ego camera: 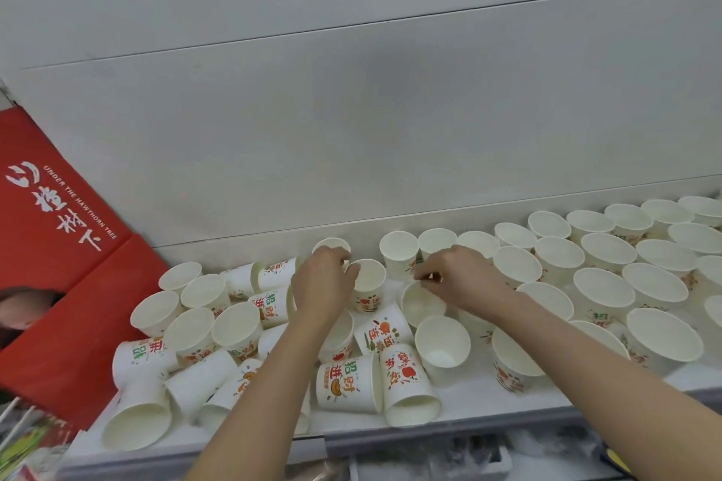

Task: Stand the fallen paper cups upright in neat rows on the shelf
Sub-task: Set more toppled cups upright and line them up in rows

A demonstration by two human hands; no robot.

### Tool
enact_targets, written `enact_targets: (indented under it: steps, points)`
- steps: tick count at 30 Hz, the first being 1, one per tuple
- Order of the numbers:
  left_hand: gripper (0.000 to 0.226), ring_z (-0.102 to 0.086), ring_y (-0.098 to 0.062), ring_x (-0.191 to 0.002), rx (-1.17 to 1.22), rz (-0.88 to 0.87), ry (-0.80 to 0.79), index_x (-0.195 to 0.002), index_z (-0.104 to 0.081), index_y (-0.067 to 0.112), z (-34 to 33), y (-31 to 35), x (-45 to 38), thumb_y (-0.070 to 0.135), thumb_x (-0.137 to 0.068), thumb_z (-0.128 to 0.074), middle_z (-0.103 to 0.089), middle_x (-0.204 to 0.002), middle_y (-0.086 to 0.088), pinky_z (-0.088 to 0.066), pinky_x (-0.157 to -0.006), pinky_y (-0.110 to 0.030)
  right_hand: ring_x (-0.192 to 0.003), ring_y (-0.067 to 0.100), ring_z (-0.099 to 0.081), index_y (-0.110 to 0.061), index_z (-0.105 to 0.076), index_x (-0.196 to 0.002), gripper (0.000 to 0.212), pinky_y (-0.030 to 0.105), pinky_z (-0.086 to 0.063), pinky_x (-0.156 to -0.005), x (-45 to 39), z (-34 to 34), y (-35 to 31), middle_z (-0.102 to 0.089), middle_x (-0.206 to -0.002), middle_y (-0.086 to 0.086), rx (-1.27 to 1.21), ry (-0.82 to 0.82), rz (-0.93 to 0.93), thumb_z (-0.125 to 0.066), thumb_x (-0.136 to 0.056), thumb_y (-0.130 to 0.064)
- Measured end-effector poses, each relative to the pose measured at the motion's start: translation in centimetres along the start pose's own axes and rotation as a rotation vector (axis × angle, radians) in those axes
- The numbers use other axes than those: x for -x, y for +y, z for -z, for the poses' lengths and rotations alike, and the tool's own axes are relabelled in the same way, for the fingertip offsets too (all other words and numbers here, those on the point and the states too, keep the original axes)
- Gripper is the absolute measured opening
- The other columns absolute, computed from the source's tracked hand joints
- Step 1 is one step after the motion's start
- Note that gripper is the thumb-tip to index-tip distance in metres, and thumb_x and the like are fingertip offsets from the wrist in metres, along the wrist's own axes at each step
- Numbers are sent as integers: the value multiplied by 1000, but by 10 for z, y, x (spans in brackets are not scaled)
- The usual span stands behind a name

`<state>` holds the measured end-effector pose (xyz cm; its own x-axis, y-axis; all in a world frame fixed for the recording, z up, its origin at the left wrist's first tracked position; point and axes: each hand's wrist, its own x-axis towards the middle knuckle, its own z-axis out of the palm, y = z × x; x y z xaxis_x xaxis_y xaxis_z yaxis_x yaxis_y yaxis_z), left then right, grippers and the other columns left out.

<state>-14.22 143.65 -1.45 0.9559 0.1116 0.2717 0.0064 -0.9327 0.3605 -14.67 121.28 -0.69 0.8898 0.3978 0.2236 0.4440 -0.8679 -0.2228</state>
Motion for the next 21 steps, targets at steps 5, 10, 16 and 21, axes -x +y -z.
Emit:
enact_targets:
  steps: [5, 10, 16, 21]
  points:
    - [23, -59, -1, -84, 215, -256, -121, -109, -69, 35, 8, 4, 18, 34, -86, -66, -64, -106, 16, -53, -75, -31, -84, 20, -61, -24, -72, -91, 23, 32, -49, -66, -25, -12, -2, -70, -86, -4, -83, 95, -188, -56, -81, -12]
    - [41, -53, -4, -103, 152, -480, -488, -120, -61, 39, 4, 15, 26, 33, -81, -70, -55, -120, 18, -50, -87, -33, -85, 21, -61, -22, -71, -83, 17, 30, -47, -65, -33, -18, 4, -68, -85, -4, -110, 52, -291, -58, -79, -11]
    - [34, -51, -1, -92, 113, -565, -351, -111, -53, 37, 12, 22, 31, 34, -81, -70, -48, -115, 19, -41, -71, -22, -94, 16, -59, -25, -71, -101, 16, 34, -47, -76, 14, 7, 2, -70, -96, -9, -177, 301, -229, -64, -87, -30]
    - [35, -47, -13, -108, -67, -614, -527, -120, -59, 35, 7, 24, 34, 31, -85, -63, -53, -124, 16, -46, -84, -35, -94, 4, -55, -32, -72, -96, 31, 23, -41, -82, 89, 2, -10, -69, -93, -18, -264, 189, 78, -61, -78, -53]
